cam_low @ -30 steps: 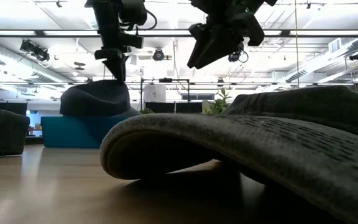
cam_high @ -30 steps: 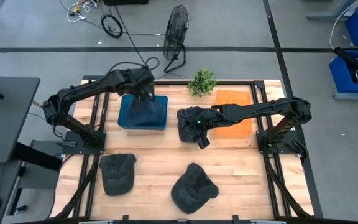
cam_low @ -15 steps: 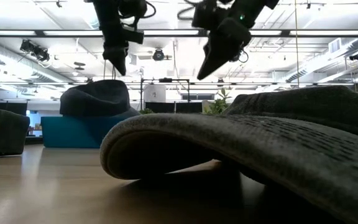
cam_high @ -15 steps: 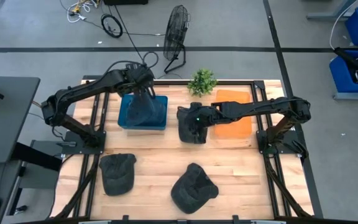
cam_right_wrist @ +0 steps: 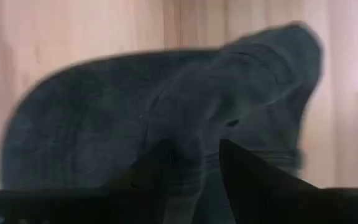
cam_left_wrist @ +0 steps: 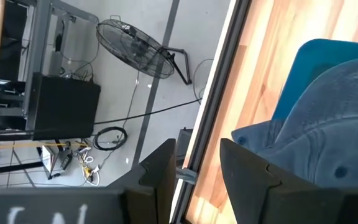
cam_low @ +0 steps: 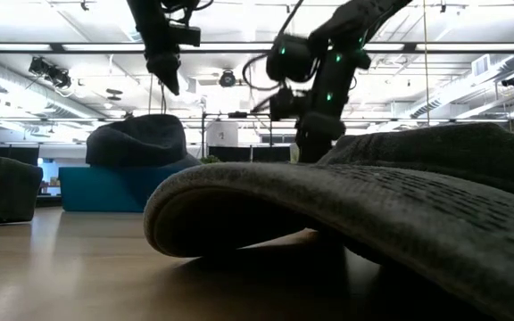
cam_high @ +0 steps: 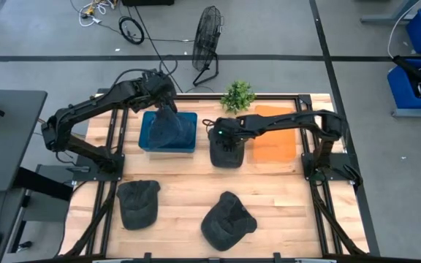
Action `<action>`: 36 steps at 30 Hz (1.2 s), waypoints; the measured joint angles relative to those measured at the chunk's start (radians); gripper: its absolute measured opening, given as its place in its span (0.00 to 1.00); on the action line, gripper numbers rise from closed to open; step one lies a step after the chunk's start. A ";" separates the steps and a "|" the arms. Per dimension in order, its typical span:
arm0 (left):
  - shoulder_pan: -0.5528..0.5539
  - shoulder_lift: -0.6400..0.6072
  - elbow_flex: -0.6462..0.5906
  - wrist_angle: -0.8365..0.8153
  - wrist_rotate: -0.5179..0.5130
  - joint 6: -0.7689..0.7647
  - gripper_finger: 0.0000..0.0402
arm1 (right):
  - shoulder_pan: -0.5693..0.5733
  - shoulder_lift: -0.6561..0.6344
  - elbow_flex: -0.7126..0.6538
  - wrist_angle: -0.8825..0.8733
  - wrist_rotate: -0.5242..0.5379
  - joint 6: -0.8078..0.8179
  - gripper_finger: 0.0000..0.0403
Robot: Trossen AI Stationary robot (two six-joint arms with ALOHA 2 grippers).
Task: Pick & Place hat
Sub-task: Put the top black cap into the orange bin
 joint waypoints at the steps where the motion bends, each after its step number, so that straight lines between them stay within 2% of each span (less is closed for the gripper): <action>1: 0.004 0.001 0.000 -0.001 0.000 0.000 0.32 | -0.003 0.016 0.000 0.003 0.000 0.000 0.36; 6: 0.020 0.001 0.000 -0.001 0.000 0.001 0.32 | -0.012 0.059 0.002 0.010 -0.001 0.004 0.36; 9: 0.033 0.001 0.000 -0.001 0.000 0.001 0.32 | -0.013 0.060 0.002 0.010 -0.020 0.032 0.32; 11: 0.041 0.001 0.000 -0.001 0.001 0.002 0.32 | -0.013 0.061 0.002 0.011 -0.031 0.051 0.25; 14: 0.053 0.001 0.000 -0.001 0.000 0.002 0.32 | -0.014 0.062 0.002 0.016 -0.024 0.061 0.08; 16: 0.059 0.001 0.000 0.000 0.000 0.000 0.32 | -0.014 0.062 0.002 0.017 -0.022 0.056 0.03; 24: 0.058 0.001 0.000 0.000 0.001 0.001 0.32 | 0.005 0.003 0.051 -0.093 0.038 0.056 0.01; 36: 0.058 0.001 0.000 0.000 0.001 0.000 0.32 | 0.058 -0.224 0.232 -0.407 0.312 0.056 0.00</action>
